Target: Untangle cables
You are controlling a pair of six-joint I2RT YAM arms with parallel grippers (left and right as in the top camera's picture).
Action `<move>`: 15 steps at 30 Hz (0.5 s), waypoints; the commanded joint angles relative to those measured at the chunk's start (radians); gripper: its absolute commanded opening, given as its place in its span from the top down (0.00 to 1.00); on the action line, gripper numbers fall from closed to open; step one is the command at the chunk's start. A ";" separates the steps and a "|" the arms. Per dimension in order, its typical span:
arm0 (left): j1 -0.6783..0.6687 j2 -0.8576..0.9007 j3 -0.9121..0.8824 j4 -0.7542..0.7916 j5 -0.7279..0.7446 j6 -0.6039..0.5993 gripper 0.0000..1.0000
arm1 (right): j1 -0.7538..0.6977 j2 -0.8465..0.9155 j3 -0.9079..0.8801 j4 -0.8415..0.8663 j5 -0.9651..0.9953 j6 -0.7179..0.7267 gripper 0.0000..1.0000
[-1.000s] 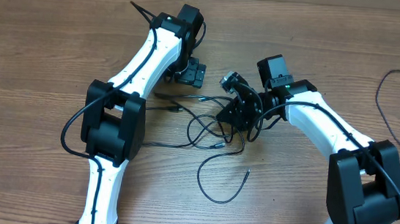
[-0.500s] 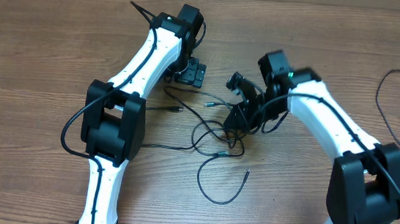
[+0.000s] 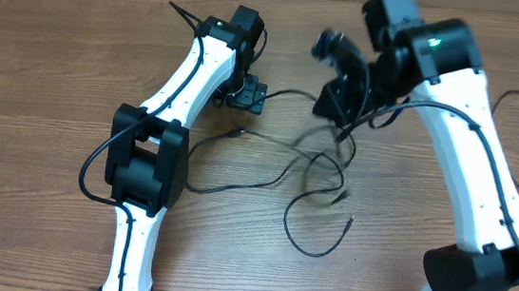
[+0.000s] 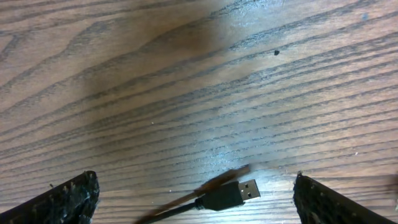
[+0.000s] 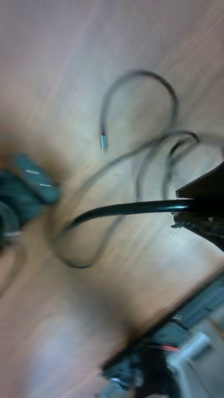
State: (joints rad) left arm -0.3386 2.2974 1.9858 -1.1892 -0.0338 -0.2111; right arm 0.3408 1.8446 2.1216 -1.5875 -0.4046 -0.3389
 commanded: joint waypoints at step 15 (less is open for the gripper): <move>0.004 0.004 0.012 -0.003 0.008 -0.014 0.00 | -0.202 -0.110 0.293 0.182 0.255 0.275 0.96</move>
State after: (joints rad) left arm -0.3386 2.2974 1.9858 -1.1892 -0.0338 -0.2111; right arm 0.2161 1.7473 2.3951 -1.4410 -0.1890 -0.1669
